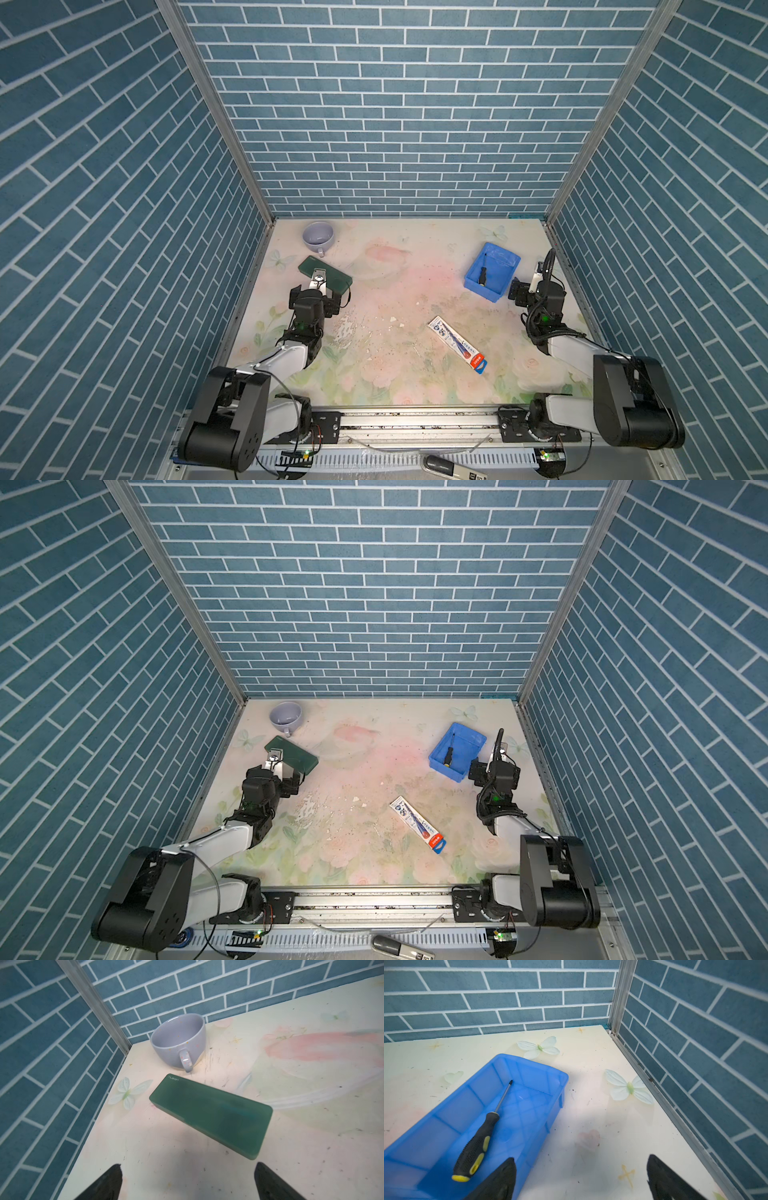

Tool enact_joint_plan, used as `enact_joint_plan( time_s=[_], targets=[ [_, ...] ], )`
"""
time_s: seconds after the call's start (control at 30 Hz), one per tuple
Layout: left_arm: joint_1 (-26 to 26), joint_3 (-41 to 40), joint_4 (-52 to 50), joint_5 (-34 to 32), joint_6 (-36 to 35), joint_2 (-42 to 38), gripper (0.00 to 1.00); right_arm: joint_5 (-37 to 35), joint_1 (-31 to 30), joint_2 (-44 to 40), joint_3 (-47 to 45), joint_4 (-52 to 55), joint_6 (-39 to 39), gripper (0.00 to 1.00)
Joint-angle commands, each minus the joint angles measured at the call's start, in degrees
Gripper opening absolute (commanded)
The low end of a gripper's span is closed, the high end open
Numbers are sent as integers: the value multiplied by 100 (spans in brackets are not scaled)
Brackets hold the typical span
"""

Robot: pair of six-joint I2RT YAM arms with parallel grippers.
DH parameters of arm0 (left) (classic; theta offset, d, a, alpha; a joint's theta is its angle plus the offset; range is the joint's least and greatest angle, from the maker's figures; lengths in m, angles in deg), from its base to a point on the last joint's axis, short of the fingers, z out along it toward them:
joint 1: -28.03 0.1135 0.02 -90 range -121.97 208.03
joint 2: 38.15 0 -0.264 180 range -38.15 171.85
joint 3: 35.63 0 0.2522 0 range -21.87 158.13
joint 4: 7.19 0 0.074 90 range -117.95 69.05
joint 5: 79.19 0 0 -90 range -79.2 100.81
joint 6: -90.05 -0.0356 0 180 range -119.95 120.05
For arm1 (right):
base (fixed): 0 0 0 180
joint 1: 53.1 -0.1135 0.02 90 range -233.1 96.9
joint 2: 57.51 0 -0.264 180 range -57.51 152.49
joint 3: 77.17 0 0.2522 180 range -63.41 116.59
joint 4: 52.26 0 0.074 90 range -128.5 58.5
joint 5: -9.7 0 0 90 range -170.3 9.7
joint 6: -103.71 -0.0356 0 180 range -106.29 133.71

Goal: Put the screwdriver in the bin
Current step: Reset both arms

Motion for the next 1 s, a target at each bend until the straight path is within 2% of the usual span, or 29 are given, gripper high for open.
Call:
enact_joint_plan(
  time_s=[0.0, 0.17, 0.33, 0.47, 0.67, 0.97],
  targets=[
    [272, -27, 771, 307, 287, 162, 100, 302, 189, 304, -245, -1040, 104, 97],
    [677, 136, 849, 644, 586, 422, 100, 633, 405, 806, -445, -1792, -47, 97],
    [828, 123, 1601, 644, 667, 1089, 100, 790, 487, 1238, -497, -2284, -102, 96],
    [858, 219, 2028, 811, 616, 1697, 100, 894, 520, 1200, -437, -2088, -87, 96],
    [858, 248, 1908, 830, 632, 1656, 100, 800, 526, 1256, 23, -1308, -112, 99],
    [857, 227, 1914, 815, 625, 1643, 100, 806, 525, 1250, 6, -1323, -94, 99]
  ],
)
